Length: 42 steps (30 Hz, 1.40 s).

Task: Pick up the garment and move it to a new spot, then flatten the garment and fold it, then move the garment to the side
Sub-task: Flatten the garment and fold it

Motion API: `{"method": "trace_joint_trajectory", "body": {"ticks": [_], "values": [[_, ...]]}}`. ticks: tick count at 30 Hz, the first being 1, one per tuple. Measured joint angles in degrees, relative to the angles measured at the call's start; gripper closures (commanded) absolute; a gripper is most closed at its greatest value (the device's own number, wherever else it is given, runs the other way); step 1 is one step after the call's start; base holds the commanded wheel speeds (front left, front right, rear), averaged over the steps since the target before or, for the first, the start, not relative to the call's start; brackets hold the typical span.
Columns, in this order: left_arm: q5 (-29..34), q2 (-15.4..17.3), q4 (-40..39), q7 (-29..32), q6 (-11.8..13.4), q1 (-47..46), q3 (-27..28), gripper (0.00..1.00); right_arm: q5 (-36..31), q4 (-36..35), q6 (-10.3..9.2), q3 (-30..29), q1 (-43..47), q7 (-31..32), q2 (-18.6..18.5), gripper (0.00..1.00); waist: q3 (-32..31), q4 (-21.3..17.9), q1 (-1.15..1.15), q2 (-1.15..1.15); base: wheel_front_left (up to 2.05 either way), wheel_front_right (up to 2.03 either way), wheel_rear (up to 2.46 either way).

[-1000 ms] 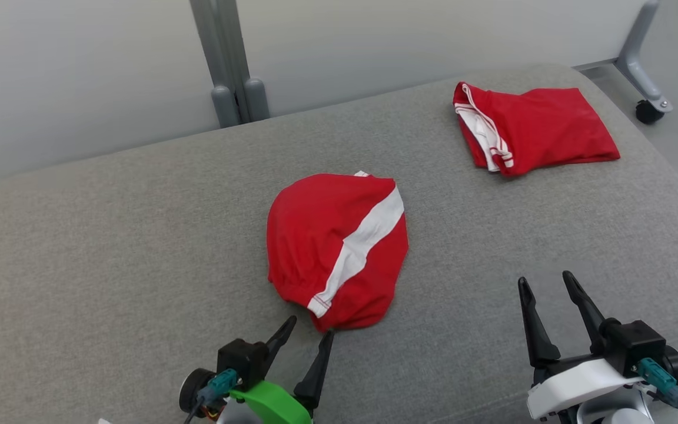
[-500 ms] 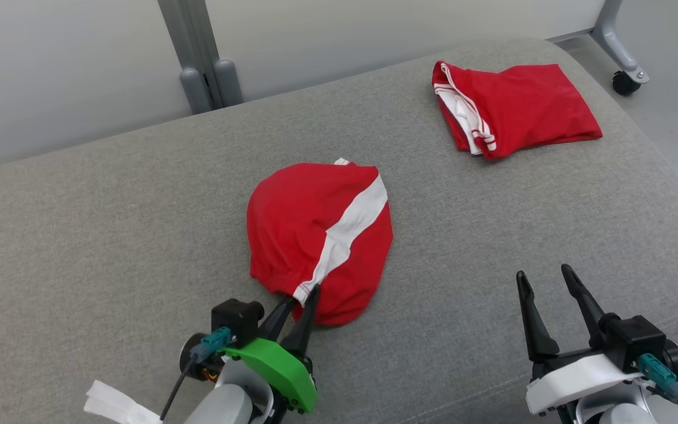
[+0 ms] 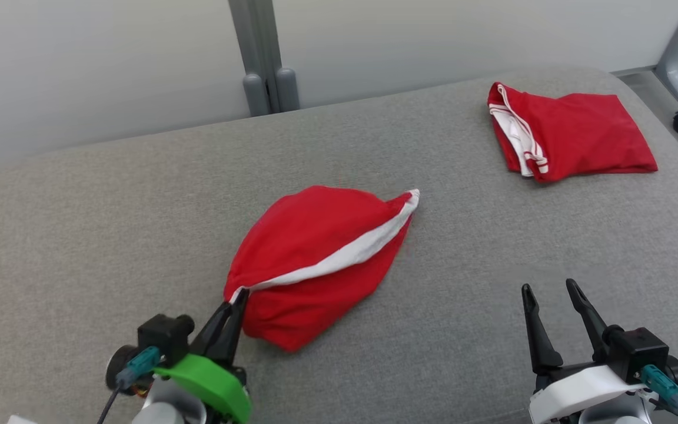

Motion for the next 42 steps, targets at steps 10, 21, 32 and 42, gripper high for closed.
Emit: {"method": "trace_joint_trajectory", "body": {"ticks": [10,21,32,42], "values": [[-1.6,3.4,1.4,0.2,0.5,10.1,0.7,0.28,0.4,1.0,0.00,0.2,0.7,0.0,0.6,0.00,-1.3,3.7,0.00,0.00,0.00,0.00,0.00],[0.0,1.9,-7.1,0.0,2.6,11.2,7.6,0.00,0.5,1.6,0.00,-1.6,1.1,0.0,0.4,0.00,-3.0,6.7,0.00,0.00,0.00,0.00,0.00],[6.7,-1.2,-15.8,0.0,4.0,15.4,19.1,0.00,0.5,4.7,0.00,0.6,-2.3,0.0,-1.5,0.00,-4.2,9.3,0.00,0.00,0.00,0.00,0.00],[10.5,-4.7,-16.2,0.0,1.8,15.5,22.3,0.00,-0.1,14.6,0.00,4.3,-15.6,2.9,-3.6,0.00,-2.8,12.1,0.00,0.00,0.00,0.00,0.00]]}}
